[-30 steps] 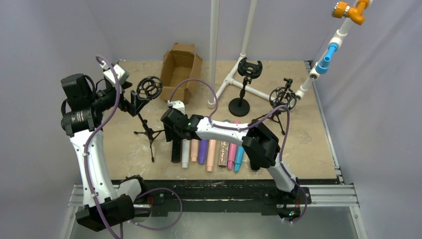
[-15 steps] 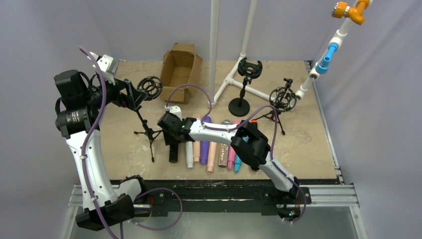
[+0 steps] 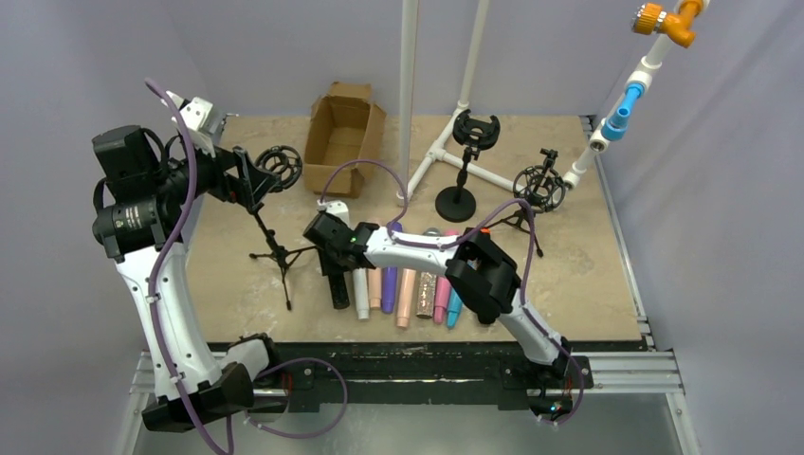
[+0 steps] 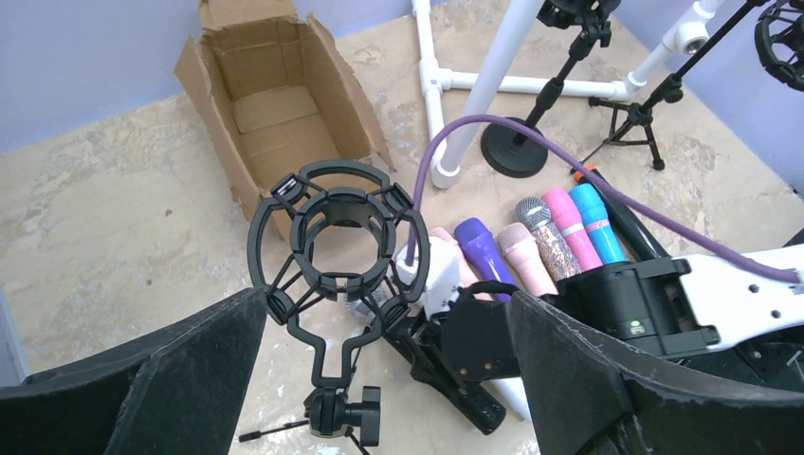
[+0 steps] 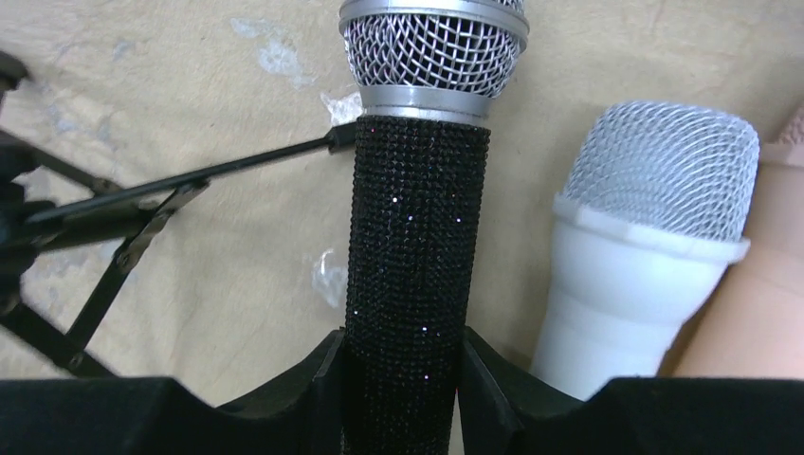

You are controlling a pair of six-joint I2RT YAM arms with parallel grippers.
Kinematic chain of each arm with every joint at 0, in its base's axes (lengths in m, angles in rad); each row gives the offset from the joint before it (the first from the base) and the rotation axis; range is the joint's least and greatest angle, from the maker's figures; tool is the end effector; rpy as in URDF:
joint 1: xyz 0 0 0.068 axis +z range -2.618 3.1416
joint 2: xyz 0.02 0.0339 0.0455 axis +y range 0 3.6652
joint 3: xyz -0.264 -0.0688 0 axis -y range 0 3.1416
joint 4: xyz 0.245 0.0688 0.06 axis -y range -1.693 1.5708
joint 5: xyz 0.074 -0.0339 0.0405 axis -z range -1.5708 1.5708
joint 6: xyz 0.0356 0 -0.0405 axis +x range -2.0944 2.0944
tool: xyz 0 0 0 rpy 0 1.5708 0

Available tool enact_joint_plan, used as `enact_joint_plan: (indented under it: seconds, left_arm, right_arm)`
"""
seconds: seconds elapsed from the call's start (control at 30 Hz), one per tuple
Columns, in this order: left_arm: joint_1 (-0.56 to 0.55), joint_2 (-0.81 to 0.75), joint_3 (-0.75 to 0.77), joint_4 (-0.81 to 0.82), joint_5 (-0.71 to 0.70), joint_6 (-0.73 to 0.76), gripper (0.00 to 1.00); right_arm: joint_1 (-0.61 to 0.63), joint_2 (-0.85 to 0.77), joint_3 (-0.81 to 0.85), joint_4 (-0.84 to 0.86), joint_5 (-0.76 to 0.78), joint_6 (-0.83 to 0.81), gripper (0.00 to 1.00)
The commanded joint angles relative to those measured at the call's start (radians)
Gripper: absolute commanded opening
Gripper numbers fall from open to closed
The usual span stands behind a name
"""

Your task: Attach the microphones to the stand

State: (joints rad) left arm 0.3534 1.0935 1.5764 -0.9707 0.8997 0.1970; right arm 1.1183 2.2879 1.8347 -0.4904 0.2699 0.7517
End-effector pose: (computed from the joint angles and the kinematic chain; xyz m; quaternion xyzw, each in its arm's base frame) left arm 0.1717 0.0336 0.4698 0.1632 0.7868 -0.2325 0.5479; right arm 0.2287 0.4488 0.1715 -0.1310 0.9344 0.1700 0.2845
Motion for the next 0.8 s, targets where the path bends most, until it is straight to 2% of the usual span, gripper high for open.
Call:
enact_joint_plan:
  seconds: [0.0,0.27,0.4,0.5,0.67,0.77]
  left_arm:
    - [0.007,-0.018,0.065,-0.021,0.013,-0.030,1.00]
    - [0.007,-0.018,0.107,-0.055,0.142,-0.078,1.00]
    - [0.006,-0.021,0.113,-0.059,0.229,-0.135,1.00]
    - [0.005,-0.030,0.111,-0.058,0.276,-0.172,1.00]
    - [-0.020,-0.069,0.063,-0.004,0.347,-0.248,1.00]
    - [-0.095,-0.098,0.028,0.000,0.308,-0.233,1.00]
  right_arm:
    - [0.008,-0.217,-0.064,0.093,-0.015,0.011,0.13]
    - [0.007,-0.516,-0.235,0.142,0.067,0.048,0.08]
    - [0.008,-0.694,-0.329,0.180,0.196,0.058,0.03]
    - [0.009,-0.814,-0.370,0.292,0.315,0.002,0.02]
    - [0.020,-0.787,-0.204,0.408,0.361,-0.200,0.03]
    - [0.029,-0.744,-0.113,0.481,0.332,-0.298,0.04]
